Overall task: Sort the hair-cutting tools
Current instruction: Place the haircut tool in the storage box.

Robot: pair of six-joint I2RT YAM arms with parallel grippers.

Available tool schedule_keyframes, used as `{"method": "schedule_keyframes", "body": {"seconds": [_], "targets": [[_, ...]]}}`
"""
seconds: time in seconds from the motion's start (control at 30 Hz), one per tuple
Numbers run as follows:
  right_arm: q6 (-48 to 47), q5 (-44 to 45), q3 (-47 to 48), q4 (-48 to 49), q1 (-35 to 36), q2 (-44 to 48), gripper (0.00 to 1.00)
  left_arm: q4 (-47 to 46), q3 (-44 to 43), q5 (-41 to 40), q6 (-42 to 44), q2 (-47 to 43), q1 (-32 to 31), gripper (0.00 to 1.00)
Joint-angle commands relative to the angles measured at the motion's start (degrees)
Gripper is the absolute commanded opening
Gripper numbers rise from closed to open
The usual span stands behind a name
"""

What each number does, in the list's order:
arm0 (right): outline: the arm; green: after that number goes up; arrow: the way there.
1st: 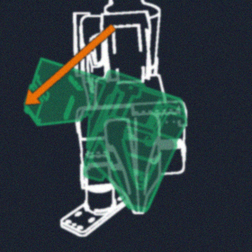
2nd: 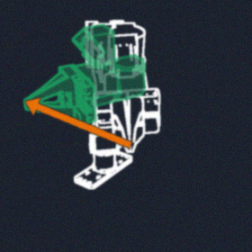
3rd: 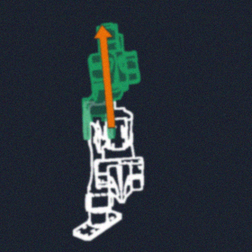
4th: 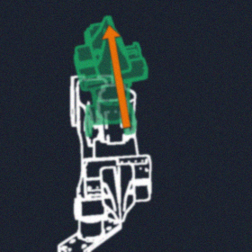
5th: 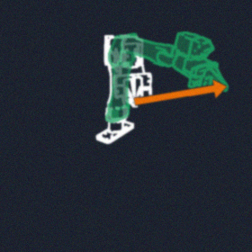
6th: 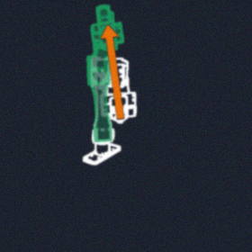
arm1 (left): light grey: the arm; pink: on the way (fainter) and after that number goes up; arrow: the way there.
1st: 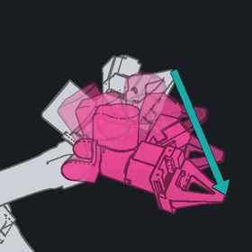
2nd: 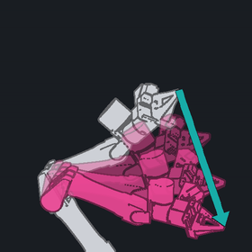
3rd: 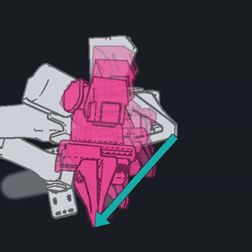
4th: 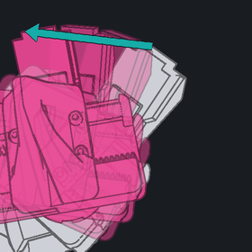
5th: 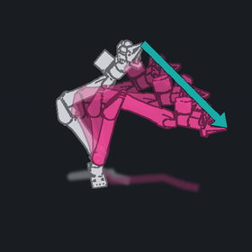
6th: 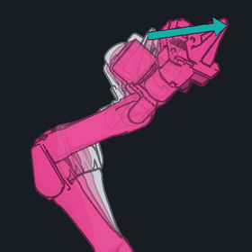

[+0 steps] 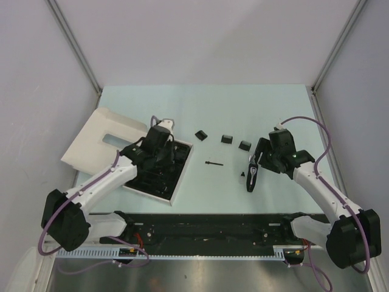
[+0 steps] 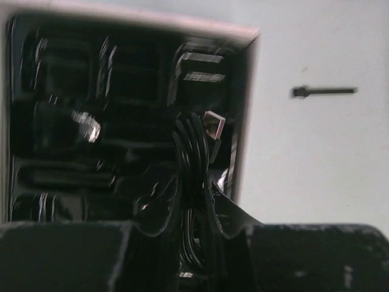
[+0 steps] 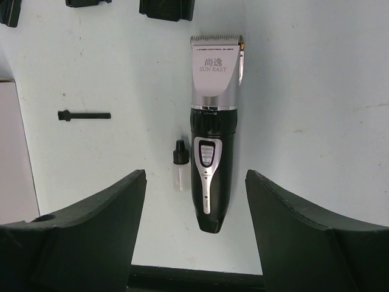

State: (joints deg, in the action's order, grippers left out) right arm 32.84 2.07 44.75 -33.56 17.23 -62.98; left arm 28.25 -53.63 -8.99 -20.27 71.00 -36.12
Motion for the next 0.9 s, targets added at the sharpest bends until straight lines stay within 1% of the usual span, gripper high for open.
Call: {"method": "schedule_keyframes", "body": {"seconds": [0.0,0.07,0.1,0.17,0.2,0.3,0.4,0.63,0.77,0.87], "targets": [[0.7,-0.7,1.5,2.4,-0.1,-0.9,0.72,4.6,4.4,-3.0,-5.5,-3.1,2.7,0.1],[0.9,-0.7,1.4,2.6,0.2,-1.1,0.72,6.6,5.7,-5.1,-7.2,-3.3,3.6,0.1],[1.1,-0.7,1.4,2.7,0.2,-1.4,0.72,7.3,6.2,-5.9,-8.0,-3.3,5.0,0.1],[1.2,-0.7,1.4,3.0,0.2,-1.6,0.72,8.9,7.4,-6.5,-10.7,-3.6,7.1,0.06],[1.2,-0.7,1.4,3.1,0.3,-1.9,0.72,9.4,7.8,-6.3,-11.4,-3.9,9.1,0.06],[1.3,-0.5,1.4,3.2,0.3,-2.1,0.72,10.0,9.2,-7.0,-12.5,-5.1,11.4,0.04],[1.3,-0.5,1.4,3.4,0.2,-2.4,0.72,10.5,9.7,-7.5,-12.8,-6.0,12.8,0.04],[1.4,-1.4,1.5,4.8,0.4,-3.7,0.71,12.7,11.4,-10.2,-14.8,-5.2,15.3,0.02],[1.4,-1.5,1.4,5.2,0.3,-4.3,0.71,13.2,12.0,-13.3,-15.0,-4.7,15.6,0.04],[1.5,-1.5,1.4,5.3,0.3,-4.8,0.71,13.5,12.1,-13.9,-14.8,-3.3,16.3,0.05]]}}
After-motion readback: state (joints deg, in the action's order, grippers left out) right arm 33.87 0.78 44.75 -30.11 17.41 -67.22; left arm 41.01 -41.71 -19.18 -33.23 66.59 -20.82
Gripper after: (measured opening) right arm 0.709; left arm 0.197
